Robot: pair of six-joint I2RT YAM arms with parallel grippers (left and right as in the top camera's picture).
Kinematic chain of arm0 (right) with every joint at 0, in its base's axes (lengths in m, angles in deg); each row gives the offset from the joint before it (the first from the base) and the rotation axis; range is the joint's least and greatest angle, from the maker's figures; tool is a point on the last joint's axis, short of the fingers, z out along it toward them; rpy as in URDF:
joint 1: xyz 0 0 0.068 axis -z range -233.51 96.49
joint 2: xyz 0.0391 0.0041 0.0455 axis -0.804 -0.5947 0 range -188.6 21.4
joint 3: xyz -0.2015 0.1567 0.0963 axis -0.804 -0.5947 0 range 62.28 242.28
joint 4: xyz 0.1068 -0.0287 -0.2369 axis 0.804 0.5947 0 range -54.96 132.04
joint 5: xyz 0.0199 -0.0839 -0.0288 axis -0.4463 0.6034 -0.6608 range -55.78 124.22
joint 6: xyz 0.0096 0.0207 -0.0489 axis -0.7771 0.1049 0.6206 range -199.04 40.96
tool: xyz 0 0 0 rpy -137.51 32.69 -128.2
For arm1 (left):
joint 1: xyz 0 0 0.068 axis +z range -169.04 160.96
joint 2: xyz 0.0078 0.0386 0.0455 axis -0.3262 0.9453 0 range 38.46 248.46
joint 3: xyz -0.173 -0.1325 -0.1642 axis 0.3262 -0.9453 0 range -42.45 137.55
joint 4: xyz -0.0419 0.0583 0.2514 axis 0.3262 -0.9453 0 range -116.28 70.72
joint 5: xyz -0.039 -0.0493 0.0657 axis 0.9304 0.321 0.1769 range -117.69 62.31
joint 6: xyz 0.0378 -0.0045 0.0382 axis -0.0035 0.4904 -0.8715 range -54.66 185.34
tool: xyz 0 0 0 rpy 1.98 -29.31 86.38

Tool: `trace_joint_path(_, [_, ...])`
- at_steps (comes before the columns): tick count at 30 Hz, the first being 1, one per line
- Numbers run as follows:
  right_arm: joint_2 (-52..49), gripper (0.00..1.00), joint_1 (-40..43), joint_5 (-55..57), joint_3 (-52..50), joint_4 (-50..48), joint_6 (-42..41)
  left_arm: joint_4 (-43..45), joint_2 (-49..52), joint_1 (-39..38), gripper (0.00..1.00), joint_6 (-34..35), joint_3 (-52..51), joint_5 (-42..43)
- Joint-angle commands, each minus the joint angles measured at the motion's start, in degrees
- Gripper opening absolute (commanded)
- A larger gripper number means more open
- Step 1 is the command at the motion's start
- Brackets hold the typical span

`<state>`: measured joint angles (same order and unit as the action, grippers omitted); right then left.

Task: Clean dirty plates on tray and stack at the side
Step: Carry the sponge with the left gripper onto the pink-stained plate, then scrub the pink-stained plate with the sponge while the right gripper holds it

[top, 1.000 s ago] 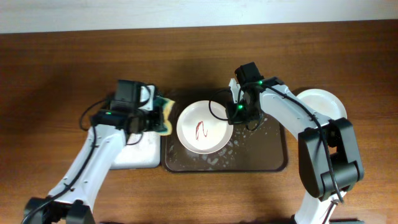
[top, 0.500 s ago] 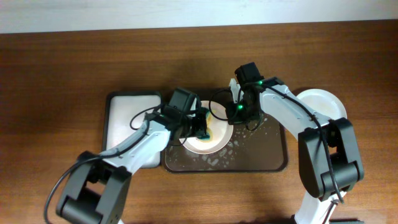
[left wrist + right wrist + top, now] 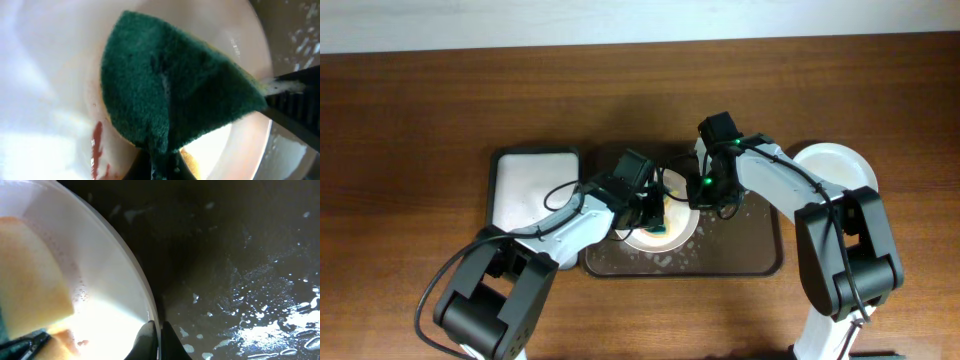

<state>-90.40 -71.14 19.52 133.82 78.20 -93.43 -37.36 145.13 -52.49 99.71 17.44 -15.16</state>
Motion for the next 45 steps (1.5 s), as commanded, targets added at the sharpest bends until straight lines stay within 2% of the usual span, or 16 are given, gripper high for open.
trace_joint_path(1, [-1.09,0.04,-0.37,0.46,-1.29,-0.11,-1.14,-4.72,2.27,1.31,0.0,1.03,-0.76,-9.66])
trace_joint_path(6, [-1.09,0.04,-0.35,2.19,-1.29,0.13,-1.14,-9.22,2.01,5.62,0.0,0.7,-0.57,-9.77])
trace_joint_path(10, [-1.09,0.04,-0.37,2.16,-1.29,0.11,-1.14,-10.38,-2.23,6.69,0.0,-7.98,1.84,-1.07])
trace_joint_path(12, [-1.09,0.04,-0.37,2.16,-1.29,0.13,-1.14,-10.47,-5.4,6.62,0.0,-8.37,3.19,1.95])
trace_joint_path(16, [-1.09,0.04,-0.37,2.16,-1.29,0.13,-1.14,-8.59,-10.19,6.64,0.0,-8.35,3.8,1.51])
trace_joint_path(21, [-1.09,0.04,-0.37,2.14,-1.29,0.11,-1.14,-8.37,-9.18,6.47,0.0,-8.09,3.39,0.15])
trace_joint_path(30, [-1.09,0.04,-0.37,2.1,-1.29,0.13,-1.14,-7.56,-0.33,-0.02,0.0,-5.31,2.91,0.02])
trace_joint_path(33, [-1.09,0.04,-0.37,2.12,-1.29,0.13,-1.11,-7.08,2.27,-0.9,0.0,-5.29,2.91,-4.37])
trace_joint_path(36, [-1.09,0.04,-0.37,2.12,-1.29,0.13,-1.11,-7.58,2.51,0.28,0.0,-5.29,2.91,-13.66])
trace_joint_path(38, [-1.09,0.04,-0.37,2.12,-1.29,0.13,-1.11,-8.17,2.51,1.57,0.0,-5.29,2.93,-16.9])
trace_joint_path(45, [-1.09,0.04,-0.37,2.1,-1.29,0.17,-1.11,-9.42,2.49,6.84,0.0,-5.29,3.04,-18.56])
